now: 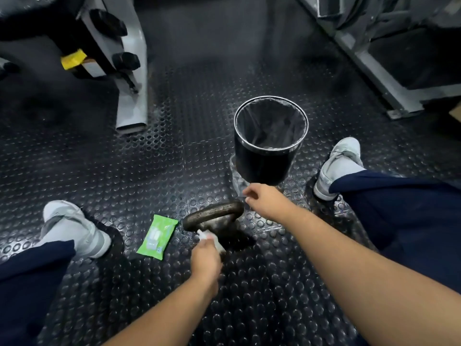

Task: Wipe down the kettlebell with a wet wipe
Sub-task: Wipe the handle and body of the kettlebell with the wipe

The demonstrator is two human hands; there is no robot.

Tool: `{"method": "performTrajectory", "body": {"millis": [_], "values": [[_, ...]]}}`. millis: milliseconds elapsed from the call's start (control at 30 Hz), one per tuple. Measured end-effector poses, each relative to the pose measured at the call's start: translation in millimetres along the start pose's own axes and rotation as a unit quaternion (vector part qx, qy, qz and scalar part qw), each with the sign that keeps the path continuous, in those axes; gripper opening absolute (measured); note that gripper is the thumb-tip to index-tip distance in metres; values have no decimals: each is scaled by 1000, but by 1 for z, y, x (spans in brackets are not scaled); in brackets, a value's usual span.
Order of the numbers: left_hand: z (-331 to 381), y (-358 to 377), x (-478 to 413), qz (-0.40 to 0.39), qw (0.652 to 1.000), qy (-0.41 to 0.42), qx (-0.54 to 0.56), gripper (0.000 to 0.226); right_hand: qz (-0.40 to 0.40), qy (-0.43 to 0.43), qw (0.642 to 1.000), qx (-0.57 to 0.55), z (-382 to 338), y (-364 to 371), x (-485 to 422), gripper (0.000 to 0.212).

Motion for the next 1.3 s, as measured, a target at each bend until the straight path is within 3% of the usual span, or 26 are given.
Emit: {"method": "performTrajectory", "body": {"millis": [133, 300, 433, 500, 567, 633, 733, 800, 933, 1000, 1100, 1167, 1300], "values": [[10, 44, -6, -66, 996, 63, -7, 29, -46, -53, 996, 59, -15, 31, 10, 60], [9, 84, -24, -120, 992, 15, 33, 37, -34, -103, 992, 58, -12, 54, 17, 68], [9, 100, -46, -224, 959, 117, -130, 40, -12, -126, 991, 47, -6, 64, 16, 72], [12, 97, -48, -271, 902, 147, -302, 52, -5, -135, 989, 51, -3, 68, 14, 74], [15, 93, -50, -273, 858, 159, -406, 48, 5, -143, 988, 56, -1, 72, 15, 77], [19, 97, -42, -279, 867, 169, -376, 43, 19, -146, 987, 62, 1, 76, 17, 78], [22, 98, -31, -258, 935, 194, -145, 18, 31, -145, 987, 53, -2, 77, 20, 70], [14, 89, -26, -237, 952, 186, -45, 17, 33, -146, 988, 49, -4, 75, 18, 65], [5, 92, -21, -248, 952, 172, -55, 26, 26, -148, 987, 50, -1, 76, 16, 64], [6, 96, -29, -288, 920, 198, -179, 30, 25, -143, 988, 54, -1, 77, 17, 68], [8, 91, -46, -330, 792, 221, -463, 45, 21, -141, 988, 56, -2, 77, 18, 71], [15, 90, -54, -326, 760, 212, -521, 40, 26, -140, 988, 63, -2, 78, 17, 73], [29, 99, -44, -340, 824, 255, -375, 43, 35, -137, 988, 64, -2, 80, 15, 73]]}}
Point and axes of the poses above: each hand's wrist, its own x-axis away from the middle knuckle, its own y-axis out of the palm, z = x × y, the point moved 10 cm from there along -x, towards the middle knuckle, and after that the axes turned 14 degrees about y, right-handed, at the moved point
